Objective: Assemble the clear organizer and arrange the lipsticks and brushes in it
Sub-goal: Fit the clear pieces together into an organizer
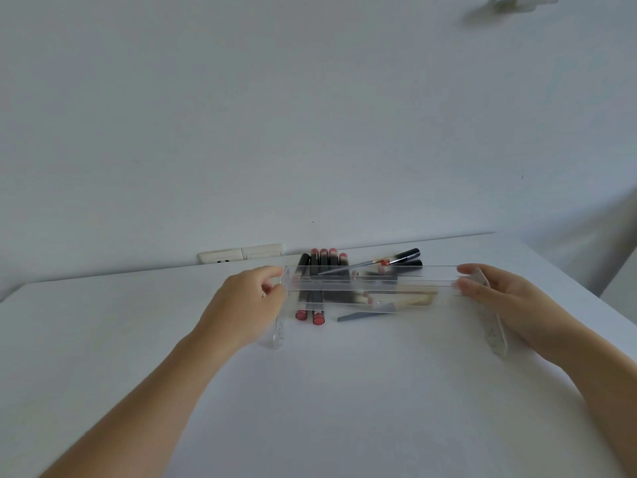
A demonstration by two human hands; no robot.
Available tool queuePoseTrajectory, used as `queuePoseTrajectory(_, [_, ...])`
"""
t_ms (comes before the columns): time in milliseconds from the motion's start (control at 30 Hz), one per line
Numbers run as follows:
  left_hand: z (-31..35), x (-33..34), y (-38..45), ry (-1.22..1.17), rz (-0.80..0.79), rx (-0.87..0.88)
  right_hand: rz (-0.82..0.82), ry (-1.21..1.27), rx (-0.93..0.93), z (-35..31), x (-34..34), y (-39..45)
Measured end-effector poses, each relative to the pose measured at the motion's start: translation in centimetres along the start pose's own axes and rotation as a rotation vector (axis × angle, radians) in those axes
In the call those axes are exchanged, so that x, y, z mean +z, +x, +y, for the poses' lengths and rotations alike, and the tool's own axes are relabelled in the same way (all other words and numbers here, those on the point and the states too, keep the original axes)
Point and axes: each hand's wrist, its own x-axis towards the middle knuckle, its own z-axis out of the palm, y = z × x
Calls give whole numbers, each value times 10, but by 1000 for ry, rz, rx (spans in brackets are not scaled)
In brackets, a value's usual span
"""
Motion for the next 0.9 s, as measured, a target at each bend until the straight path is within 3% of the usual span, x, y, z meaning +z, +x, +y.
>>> queuePoseTrajectory(167, [-1,1,-2,-71,6,-42,48,-51,-9,3,3,1])
queuePoseTrajectory(400, [0,-6,-5,-180,-5,-93,-52,32,-5,3,4,-2])
queuePoseTrajectory(733, [-4,-7,-10,-170,-38,-36,145,-31,-139,-3,13,-9])
queuePoseTrajectory(900, [-11,-4,-8,-125,36,-37,-40,106,-87,-3,5,-13])
